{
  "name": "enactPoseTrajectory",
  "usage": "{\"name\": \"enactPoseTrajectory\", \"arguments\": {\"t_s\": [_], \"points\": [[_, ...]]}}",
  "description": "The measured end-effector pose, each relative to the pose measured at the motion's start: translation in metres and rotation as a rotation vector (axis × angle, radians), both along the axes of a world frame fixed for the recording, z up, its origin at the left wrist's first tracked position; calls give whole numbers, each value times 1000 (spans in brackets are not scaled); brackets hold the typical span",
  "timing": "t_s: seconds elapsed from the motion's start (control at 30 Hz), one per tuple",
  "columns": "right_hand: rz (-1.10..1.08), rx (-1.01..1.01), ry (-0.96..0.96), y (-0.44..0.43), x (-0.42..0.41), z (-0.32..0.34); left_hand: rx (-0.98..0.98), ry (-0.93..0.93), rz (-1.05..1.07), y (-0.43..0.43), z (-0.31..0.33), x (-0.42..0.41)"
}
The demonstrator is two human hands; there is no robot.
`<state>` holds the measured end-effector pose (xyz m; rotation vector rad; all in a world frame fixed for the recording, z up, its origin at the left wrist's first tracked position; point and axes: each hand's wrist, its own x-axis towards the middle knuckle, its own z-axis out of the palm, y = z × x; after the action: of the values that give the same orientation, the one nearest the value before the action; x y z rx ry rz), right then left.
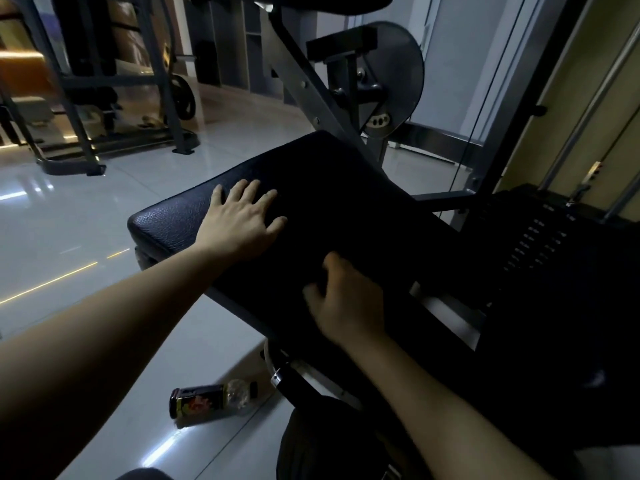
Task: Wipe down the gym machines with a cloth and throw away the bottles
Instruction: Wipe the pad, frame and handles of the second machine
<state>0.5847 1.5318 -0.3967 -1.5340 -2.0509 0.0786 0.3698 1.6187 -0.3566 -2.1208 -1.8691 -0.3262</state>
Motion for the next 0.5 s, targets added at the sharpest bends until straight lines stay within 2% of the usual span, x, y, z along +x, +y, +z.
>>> {"name": "enactPoseTrajectory", "arguments": {"t_s": [0.13,0.2,0.27,0.4,0.43,0.5], "points": [[-329,-238,160,104,45,23,4,-1,-1,-2,1,1],[-368,-202,176,99,39,23,10,-4,-1,-2,0,0],[-306,-138,153,53,18,12,14,-9,-2,-1,0,2],[30,5,41,-61,-13,-9,29,8,11,2,-4,1],[69,8,20,-60,-8,-8,30,12,9,2,-5,0],[1,-28,33,-19,12,-4,43,18,3,2,-6,-1]]}}
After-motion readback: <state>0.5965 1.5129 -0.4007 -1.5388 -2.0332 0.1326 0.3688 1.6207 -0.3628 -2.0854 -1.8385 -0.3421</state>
